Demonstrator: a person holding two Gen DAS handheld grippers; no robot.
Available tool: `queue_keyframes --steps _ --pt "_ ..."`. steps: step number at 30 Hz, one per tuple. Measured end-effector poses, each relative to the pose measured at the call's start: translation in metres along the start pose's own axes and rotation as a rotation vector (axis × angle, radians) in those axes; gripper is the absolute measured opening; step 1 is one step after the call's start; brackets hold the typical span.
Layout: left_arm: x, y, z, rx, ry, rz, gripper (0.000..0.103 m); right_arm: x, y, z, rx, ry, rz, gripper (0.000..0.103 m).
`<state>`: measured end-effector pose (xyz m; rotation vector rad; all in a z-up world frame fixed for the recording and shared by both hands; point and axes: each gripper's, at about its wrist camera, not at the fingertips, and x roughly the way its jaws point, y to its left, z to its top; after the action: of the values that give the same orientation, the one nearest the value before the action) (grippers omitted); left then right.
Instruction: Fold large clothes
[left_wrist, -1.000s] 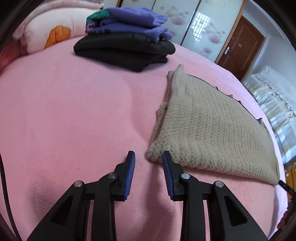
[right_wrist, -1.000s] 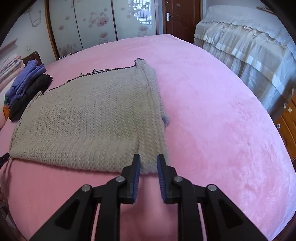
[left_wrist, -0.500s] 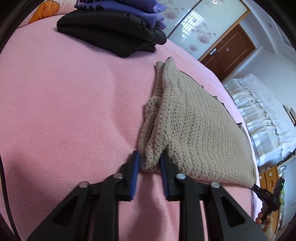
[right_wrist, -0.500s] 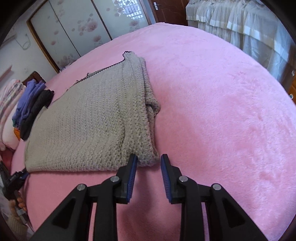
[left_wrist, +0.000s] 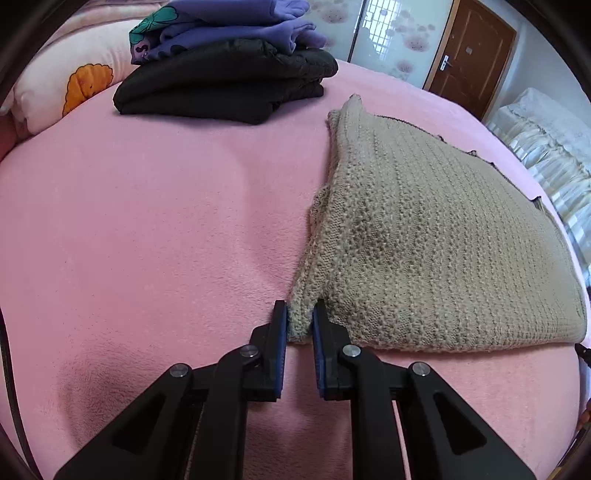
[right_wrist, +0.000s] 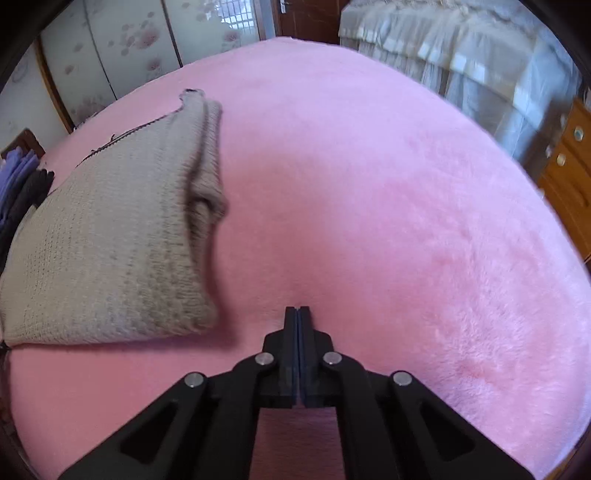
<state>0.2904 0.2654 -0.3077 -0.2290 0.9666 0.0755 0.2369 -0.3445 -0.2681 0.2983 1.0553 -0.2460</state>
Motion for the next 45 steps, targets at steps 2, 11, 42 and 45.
queue_keyframes --steps 2,11,42,45 --pt "-0.005 -0.002 0.0 0.016 -0.013 -0.007 0.012 -0.006 -0.007 -0.001 0.019 -0.012 0.041 0.0" --pt "-0.081 -0.021 0.017 0.012 -0.223 0.076 0.051 -0.058 0.057 0.014 -0.158 -0.174 0.055 0.001" --pt "0.093 -0.06 0.134 0.127 -0.121 0.16 0.069 0.088 0.185 0.158 -0.358 -0.158 0.054 0.0" --pt "0.096 -0.057 0.133 0.104 -0.119 0.153 0.072 0.095 0.187 0.148 -0.358 -0.185 0.033 0.0"
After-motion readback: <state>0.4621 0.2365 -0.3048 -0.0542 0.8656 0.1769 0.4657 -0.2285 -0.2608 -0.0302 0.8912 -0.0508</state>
